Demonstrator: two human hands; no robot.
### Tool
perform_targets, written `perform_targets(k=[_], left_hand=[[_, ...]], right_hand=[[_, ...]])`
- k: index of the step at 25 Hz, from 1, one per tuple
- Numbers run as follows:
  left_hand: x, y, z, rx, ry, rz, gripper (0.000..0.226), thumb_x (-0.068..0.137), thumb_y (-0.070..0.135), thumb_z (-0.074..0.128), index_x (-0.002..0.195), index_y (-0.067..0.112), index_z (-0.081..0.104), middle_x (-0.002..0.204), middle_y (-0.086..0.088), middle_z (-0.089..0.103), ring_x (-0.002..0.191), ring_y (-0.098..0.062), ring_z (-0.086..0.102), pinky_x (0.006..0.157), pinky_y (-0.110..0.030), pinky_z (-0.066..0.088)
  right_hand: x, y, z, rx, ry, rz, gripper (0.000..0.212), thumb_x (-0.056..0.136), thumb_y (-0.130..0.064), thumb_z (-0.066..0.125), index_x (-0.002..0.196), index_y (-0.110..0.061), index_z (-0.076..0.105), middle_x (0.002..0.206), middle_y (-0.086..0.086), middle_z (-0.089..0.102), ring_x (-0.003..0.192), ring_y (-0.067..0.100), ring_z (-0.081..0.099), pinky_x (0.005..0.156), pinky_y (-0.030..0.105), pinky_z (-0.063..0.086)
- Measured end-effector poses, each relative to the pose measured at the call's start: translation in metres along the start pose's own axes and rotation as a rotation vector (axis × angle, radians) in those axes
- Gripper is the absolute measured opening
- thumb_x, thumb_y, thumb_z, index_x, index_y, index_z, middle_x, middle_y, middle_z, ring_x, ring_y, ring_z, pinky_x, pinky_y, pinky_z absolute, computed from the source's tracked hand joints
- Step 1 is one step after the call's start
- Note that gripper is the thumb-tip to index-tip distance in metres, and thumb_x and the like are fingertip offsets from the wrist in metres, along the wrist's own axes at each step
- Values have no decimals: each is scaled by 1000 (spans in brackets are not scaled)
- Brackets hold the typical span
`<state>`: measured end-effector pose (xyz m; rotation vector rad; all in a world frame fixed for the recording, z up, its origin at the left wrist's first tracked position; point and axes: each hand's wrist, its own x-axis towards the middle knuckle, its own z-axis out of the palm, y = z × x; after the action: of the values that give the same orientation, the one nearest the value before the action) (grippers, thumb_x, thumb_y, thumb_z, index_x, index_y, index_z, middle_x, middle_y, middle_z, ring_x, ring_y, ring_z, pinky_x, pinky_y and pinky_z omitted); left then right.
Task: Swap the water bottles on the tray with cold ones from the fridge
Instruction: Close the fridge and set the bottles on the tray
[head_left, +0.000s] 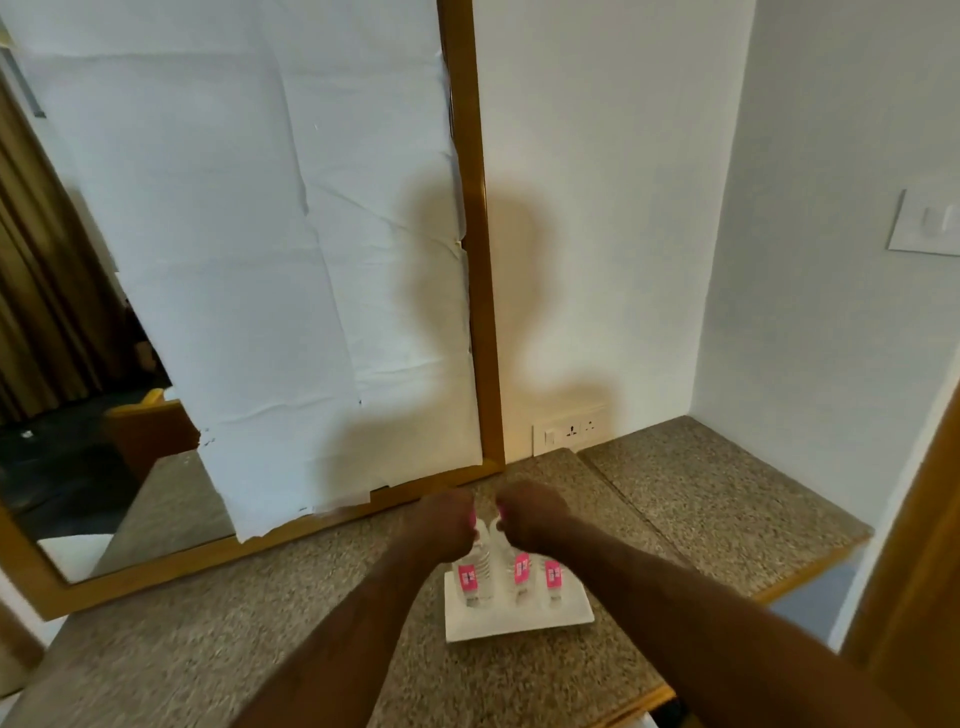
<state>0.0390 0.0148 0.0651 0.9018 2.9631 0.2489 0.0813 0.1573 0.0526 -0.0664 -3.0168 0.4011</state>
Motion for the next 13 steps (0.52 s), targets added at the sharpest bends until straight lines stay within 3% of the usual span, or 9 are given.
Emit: perform_targets(k=[2, 4, 5, 13], left_hand=[[11, -4, 8, -29, -21, -16, 18, 82, 23, 68, 97, 15, 61, 95, -4, 66, 83, -17, 60, 72, -33, 53], [19, -8, 15, -33, -32, -35, 18, 82, 24, 68, 96, 16, 61, 93, -2, 64, 80, -14, 56, 66, -28, 46], [22, -9, 18, -28, -39, -42, 18, 82, 24, 69, 96, 16, 62, 94, -2, 64, 79, -14, 55, 65, -27, 44], [39, -13, 31, -13, -91, -99, 20, 82, 24, 67, 98, 12, 65, 98, -6, 68, 87, -18, 61, 77, -33, 54]], right_hand=[[8, 6, 16, -75, -15, -22, 20, 88, -22, 64, 107, -17, 60, 107, 5, 68, 109, 23, 60, 112, 59, 26], [14, 12, 26, -138, -27, -47, 18, 89, -25, 63, 105, -18, 60, 108, 3, 69, 113, 23, 58, 113, 66, 0], [17, 15, 30, -159, -34, -56, 18, 89, -27, 63, 104, -19, 60, 107, 3, 69, 115, 24, 58, 112, 67, -5], [43, 25, 38, -194, -51, -107, 21, 87, -35, 64, 100, -18, 61, 103, 4, 70, 114, 28, 58, 110, 67, -3]])
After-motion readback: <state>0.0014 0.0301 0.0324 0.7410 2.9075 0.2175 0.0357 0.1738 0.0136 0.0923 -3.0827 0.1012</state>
